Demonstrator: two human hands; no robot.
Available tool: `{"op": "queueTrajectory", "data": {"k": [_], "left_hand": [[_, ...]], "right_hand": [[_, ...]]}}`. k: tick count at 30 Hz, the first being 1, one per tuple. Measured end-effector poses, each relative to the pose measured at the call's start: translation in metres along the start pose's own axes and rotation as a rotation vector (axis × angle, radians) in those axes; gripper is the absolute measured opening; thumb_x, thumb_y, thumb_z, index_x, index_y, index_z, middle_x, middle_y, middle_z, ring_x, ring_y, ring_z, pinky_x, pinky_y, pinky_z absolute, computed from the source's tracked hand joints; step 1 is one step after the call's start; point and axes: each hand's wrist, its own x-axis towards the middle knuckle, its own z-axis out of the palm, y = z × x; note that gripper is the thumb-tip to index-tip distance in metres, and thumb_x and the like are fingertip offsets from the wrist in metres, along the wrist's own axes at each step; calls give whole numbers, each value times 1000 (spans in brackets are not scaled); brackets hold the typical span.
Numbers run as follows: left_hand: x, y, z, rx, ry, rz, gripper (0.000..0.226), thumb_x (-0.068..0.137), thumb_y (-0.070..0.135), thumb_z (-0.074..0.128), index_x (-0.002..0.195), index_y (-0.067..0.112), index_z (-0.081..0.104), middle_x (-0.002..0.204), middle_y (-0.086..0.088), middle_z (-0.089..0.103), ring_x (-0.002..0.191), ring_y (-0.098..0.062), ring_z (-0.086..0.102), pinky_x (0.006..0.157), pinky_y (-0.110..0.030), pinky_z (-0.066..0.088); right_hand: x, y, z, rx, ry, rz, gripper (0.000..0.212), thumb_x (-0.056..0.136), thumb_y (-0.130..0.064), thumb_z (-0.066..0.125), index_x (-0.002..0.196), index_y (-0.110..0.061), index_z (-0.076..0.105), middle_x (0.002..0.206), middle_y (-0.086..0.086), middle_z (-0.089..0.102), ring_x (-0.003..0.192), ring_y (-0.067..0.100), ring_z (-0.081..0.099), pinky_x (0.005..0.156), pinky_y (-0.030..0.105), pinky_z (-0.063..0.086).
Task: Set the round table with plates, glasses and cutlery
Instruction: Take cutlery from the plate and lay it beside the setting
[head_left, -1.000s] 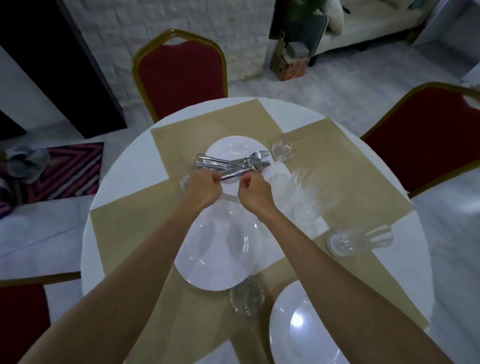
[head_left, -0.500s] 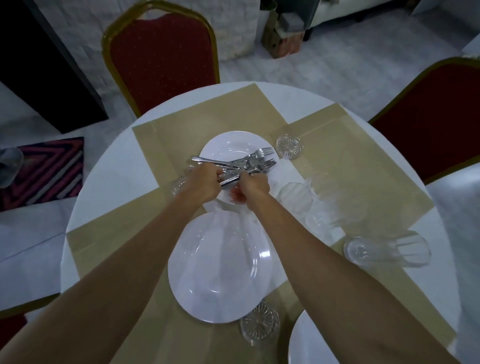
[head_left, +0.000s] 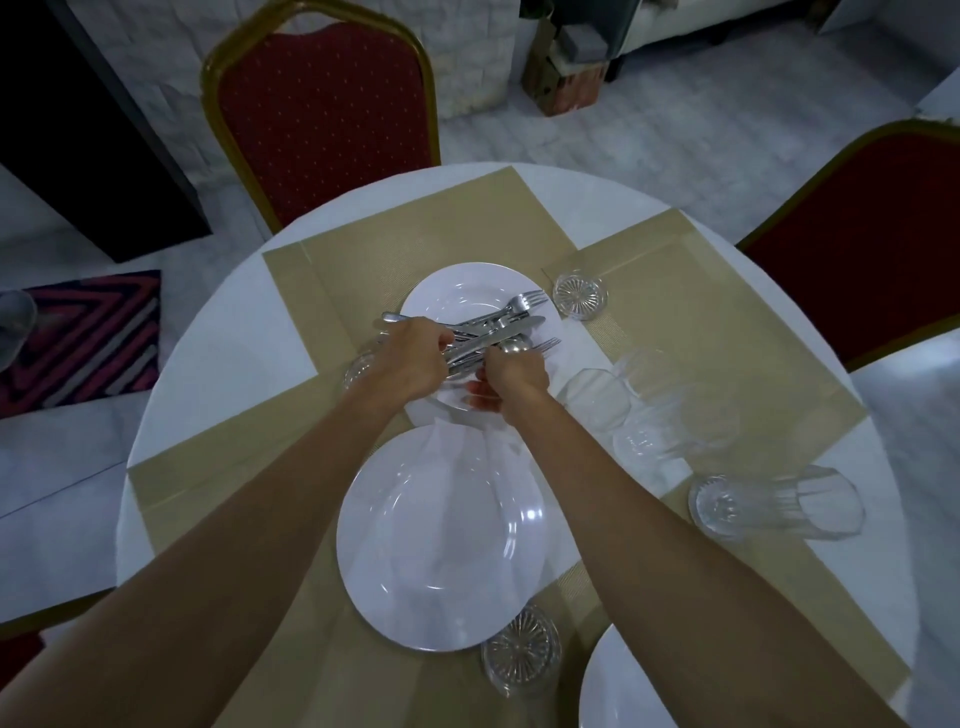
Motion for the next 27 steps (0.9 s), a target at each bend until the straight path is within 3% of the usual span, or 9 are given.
{"op": "queueTrajectory", "data": {"k": [3,7,11,17,21,27], "left_hand": [[4,-2,6,12,-9,-11,23,84,-3,56,90,9,75,85,-10,73,84,-28,65,78,-38,53],[7,1,11,33,-4,19,24,86,-1,59,96,11,77,94,-8,74,89,-27,66,78,-37,53],[4,8,18,197,-1,57,22,84,-2,58,89,11,74,88,-9,68,88,-29,65,63,-31,39],[-5,16,23,559,78,168,25,88,7,60,111,16,63,113,-7,56,111,-25,53,70,-31,43],[-9,14,28,583,140,197,30,87,8,61,115,19,60,111,-6,56,107,-24,53,65,-30,36],[-13,16,26,662,138,213,22,85,9,64,105,19,66,103,-5,60,99,-24,56,61,-30,36]], "right_hand": [[-9,4,-5,-22,4,-43,18,91,-12,55,103,-5,67,90,18,73,44,22,68,43,31,54],[-16,15,-7,-81,15,-97,13,92,-9,49,100,-8,59,81,18,74,44,18,66,41,26,52],[-18,24,-6,-133,27,-140,4,91,-12,48,92,-13,51,83,16,73,60,23,72,58,36,61],[-11,33,-5,-246,42,-230,7,75,-21,47,82,-21,49,86,12,71,82,31,71,76,49,60],[-9,32,-6,-270,50,-240,7,77,-18,48,79,-25,47,90,12,71,88,32,70,81,49,59],[-8,31,-6,-315,63,-260,7,77,-20,46,82,-23,49,93,12,70,89,34,69,80,49,59]]}}
